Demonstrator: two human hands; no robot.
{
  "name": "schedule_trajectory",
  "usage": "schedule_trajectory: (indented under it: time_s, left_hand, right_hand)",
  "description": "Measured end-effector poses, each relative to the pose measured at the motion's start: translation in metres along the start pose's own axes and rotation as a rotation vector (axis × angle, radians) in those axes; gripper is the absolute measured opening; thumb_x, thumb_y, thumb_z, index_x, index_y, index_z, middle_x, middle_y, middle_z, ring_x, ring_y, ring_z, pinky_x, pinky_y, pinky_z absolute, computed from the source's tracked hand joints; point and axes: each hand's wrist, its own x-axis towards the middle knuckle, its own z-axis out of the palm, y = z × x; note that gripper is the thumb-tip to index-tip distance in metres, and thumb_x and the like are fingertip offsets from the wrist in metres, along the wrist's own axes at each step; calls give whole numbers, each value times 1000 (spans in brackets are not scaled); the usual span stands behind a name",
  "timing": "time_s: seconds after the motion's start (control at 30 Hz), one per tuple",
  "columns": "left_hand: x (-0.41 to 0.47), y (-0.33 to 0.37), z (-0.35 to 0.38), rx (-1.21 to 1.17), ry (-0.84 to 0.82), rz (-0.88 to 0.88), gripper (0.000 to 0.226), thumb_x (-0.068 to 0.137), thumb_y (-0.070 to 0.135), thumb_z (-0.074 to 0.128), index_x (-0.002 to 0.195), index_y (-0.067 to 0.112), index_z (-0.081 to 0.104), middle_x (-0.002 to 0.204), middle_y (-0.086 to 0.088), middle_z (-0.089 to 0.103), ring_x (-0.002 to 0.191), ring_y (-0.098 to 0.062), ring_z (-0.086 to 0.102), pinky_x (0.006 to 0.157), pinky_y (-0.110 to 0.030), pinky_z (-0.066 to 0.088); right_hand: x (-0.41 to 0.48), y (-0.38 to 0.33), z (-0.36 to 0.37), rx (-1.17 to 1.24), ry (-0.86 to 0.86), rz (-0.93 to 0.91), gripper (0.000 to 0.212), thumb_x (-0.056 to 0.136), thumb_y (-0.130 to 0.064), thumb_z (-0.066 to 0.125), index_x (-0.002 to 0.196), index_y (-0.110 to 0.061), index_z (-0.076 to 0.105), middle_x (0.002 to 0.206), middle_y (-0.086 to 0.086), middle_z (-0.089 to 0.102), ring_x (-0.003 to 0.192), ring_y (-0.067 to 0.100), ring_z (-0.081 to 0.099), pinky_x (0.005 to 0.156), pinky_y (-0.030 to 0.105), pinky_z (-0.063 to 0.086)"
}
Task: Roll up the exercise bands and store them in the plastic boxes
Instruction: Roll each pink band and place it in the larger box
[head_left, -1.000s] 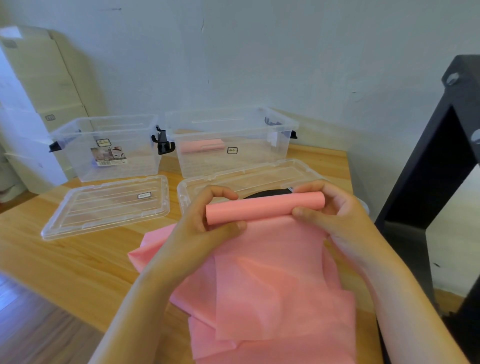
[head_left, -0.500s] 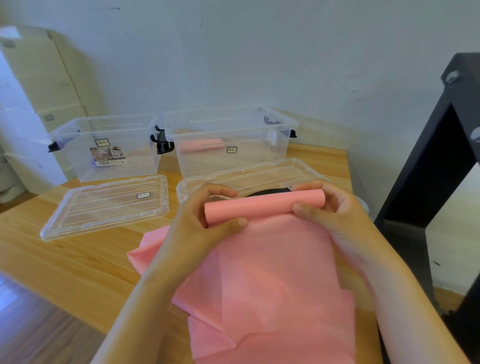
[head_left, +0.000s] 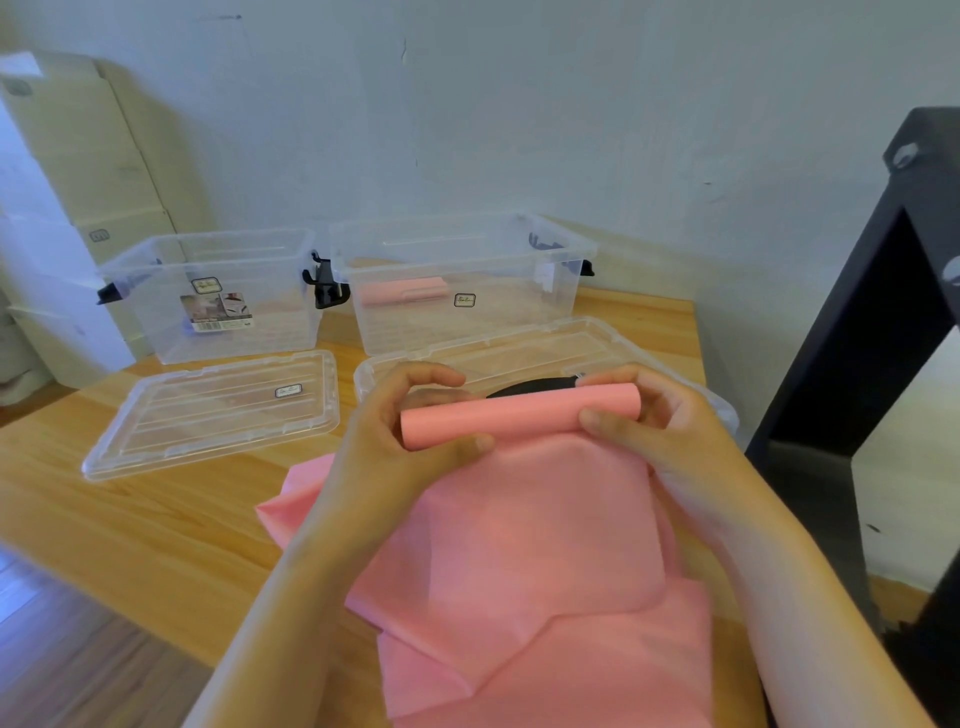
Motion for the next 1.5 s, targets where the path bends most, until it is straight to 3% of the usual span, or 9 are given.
schedule_trajectory:
  time_s: [0.27, 0.4, 0.5, 0.73, 0.97, 1.1, 1.2, 1.33, 1.5]
  left_hand:
    - [1, 1, 0, -73, -53, -33, 31, 62, 18, 77, 91, 16, 65, 91, 2, 74, 82, -7, 66, 67, -16, 50]
    - [2, -2, -4, -15, -37, 51, 36, 58, 10, 88, 85, 23, 67, 97, 2, 74, 93, -8, 67, 75, -17, 51]
    - [2, -3, -3, -8, -27, 24, 39, 58, 16, 90, 89, 20, 66, 92, 11, 71, 86, -3, 64, 71, -14, 49]
    - [1, -2, 0, -28, -17, -58, 28, 62, 27, 77, 88, 19, 68, 84, 10, 68, 74, -3, 61, 62, -13, 46]
    - [3, -7, -5, -16, -21, 2, 33, 60, 18, 81, 87, 33, 68, 98, 4, 72, 89, -9, 66, 71, -20, 52]
    - [2, -6, -3, -101, -39, -143, 28, 67, 35, 78, 93, 31, 69, 91, 6, 71, 79, -12, 65, 68, -26, 49]
    - [2, -4, -3, -82, -24, -114, 32, 65, 27, 87, 90, 27, 68, 88, 9, 71, 76, -10, 64, 68, -25, 49]
    - [2, -4, -5, -71, -51, -2, 29, 64, 15, 80, 88, 27, 68, 97, 6, 72, 89, -8, 66, 72, -20, 51]
    - [4, -7, -5, -66, -57, 8, 35, 61, 12, 82, 86, 31, 69, 98, 7, 72, 93, -10, 66, 74, -23, 54]
  right_hand:
    - [-1, 1, -1, 40, -83, -18, 40, 64, -4, 75, 102, -12, 66, 104, 4, 71, 101, 18, 65, 85, 27, 53]
    - [0, 3, -2, 16, -61, 81, 37, 65, -17, 83, 98, -27, 70, 92, -1, 68, 85, 13, 62, 74, 24, 50]
    - [1, 3, 1, 23, -17, 54, 25, 63, -20, 75, 86, -21, 69, 82, -7, 69, 77, 8, 61, 66, 19, 48]
    - [0, 2, 1, 16, -52, 2, 38, 62, -5, 75, 98, -11, 65, 104, 3, 72, 96, 13, 66, 78, 21, 53]
    - [2, 5, 2, -3, -2, 71, 28, 60, -23, 77, 87, -22, 70, 82, -7, 70, 76, 8, 61, 63, 15, 47]
    - [2, 3, 3, 12, -23, -15, 25, 62, -7, 75, 84, -16, 66, 101, 5, 72, 89, 13, 65, 75, 23, 52]
    - [1, 4, 3, 15, -29, -23, 32, 65, 2, 73, 92, -12, 65, 106, 11, 69, 92, 15, 64, 77, 24, 52]
    - [1, 3, 1, 41, -70, 59, 45, 63, -8, 80, 104, -20, 66, 94, 1, 69, 84, 11, 64, 69, 19, 52]
    - [1, 4, 5, 26, -1, 77, 28, 61, -21, 81, 86, -23, 71, 80, -6, 68, 76, 12, 61, 63, 19, 48]
